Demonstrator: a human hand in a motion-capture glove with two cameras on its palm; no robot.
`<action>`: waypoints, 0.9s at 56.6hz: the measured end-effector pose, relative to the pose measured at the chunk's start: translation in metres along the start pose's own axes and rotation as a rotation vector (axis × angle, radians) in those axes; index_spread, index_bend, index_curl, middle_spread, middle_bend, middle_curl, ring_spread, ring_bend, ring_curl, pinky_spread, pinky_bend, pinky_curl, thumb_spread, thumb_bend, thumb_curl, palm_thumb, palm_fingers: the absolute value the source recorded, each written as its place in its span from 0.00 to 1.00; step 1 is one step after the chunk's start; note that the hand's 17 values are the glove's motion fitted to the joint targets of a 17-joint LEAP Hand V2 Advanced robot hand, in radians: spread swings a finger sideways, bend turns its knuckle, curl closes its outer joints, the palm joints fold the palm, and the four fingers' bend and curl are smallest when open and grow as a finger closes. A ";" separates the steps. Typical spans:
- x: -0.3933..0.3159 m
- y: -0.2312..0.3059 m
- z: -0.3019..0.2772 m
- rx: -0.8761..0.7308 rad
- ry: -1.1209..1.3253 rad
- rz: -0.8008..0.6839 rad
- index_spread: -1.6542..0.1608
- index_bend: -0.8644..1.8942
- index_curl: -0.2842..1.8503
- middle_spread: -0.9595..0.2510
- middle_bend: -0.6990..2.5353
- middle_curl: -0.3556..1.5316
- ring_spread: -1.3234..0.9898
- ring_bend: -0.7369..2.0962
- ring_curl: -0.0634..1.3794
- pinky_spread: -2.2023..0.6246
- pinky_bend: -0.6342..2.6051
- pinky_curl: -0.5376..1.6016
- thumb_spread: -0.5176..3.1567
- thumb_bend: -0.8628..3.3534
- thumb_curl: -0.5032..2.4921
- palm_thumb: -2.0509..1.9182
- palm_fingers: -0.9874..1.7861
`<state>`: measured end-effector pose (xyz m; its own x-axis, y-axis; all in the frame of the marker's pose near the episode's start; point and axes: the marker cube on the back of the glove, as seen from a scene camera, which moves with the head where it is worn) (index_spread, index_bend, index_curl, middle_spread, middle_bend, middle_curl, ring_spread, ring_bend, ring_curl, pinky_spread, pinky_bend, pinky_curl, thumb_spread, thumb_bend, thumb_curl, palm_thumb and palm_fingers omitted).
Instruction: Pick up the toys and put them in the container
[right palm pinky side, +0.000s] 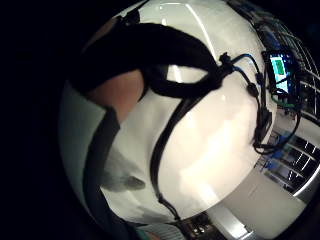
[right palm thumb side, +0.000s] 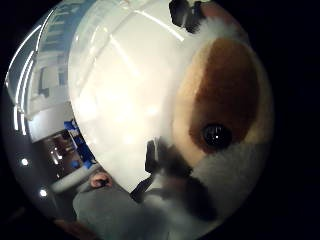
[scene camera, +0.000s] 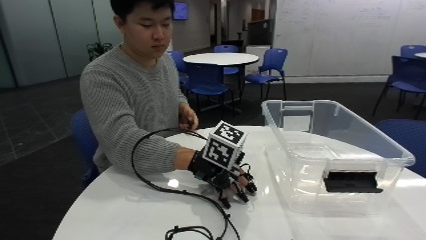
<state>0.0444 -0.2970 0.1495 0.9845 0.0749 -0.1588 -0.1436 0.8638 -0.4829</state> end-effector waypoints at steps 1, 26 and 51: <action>0.000 0.000 0.000 0.002 0.001 -0.002 0.67 0.39 0.32 0.64 0.27 0.32 0.53 0.39 0.21 0.80 0.49 0.42 0.49 0.20 0.28 0.54 0.41; -0.007 0.000 0.001 0.217 -0.077 -0.067 0.69 0.40 0.36 0.58 0.33 0.37 0.42 0.53 0.28 0.68 0.49 0.42 0.48 0.24 0.34 0.64 0.67; -0.022 0.095 -0.131 0.494 -0.136 -0.236 0.71 0.47 0.51 0.53 0.40 0.48 0.33 0.56 0.37 0.64 0.50 0.47 0.38 0.23 0.42 0.67 0.66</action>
<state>-0.0046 -0.2822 -0.0060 0.9930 -0.1132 0.0326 0.1140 0.9931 -0.0261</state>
